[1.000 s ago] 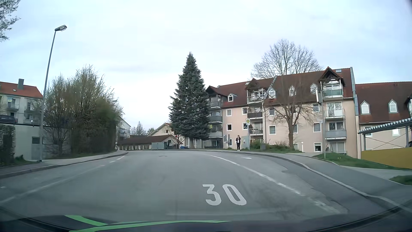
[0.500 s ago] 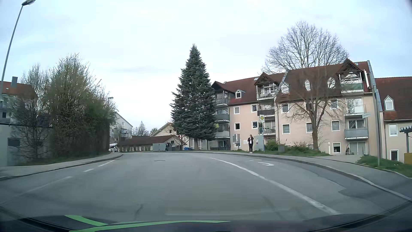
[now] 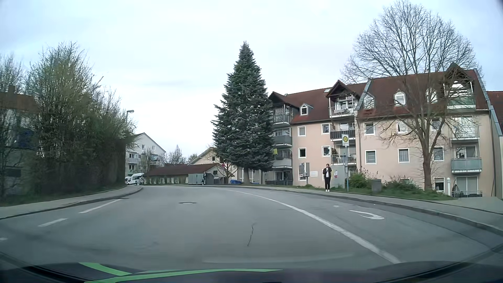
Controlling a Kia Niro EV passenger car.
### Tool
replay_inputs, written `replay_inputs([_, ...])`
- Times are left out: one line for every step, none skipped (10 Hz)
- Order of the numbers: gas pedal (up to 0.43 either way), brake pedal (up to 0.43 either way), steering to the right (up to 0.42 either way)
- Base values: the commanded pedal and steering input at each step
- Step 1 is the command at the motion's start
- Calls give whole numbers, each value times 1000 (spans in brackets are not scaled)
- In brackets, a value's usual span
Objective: Follow the waypoints while adhering to traffic rules and regulations
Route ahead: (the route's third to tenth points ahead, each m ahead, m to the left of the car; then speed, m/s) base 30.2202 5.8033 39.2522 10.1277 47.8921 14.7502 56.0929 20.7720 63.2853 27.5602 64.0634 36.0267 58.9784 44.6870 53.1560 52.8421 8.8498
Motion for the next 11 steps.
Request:
replay_inputs([177,0,-30])
replay_inputs([177,0,-31])
replay_inputs([169,0,-31])
replay_inputs([169,0,-34])
replay_inputs([169,0,-39])
replay_inputs([169,0,-41])
replay_inputs([169,0,-45])
replay_inputs([169,0,-49])
replay_inputs([169,0,-51])
replay_inputs([169,0,-54])
replay_inputs([169,0,-57])
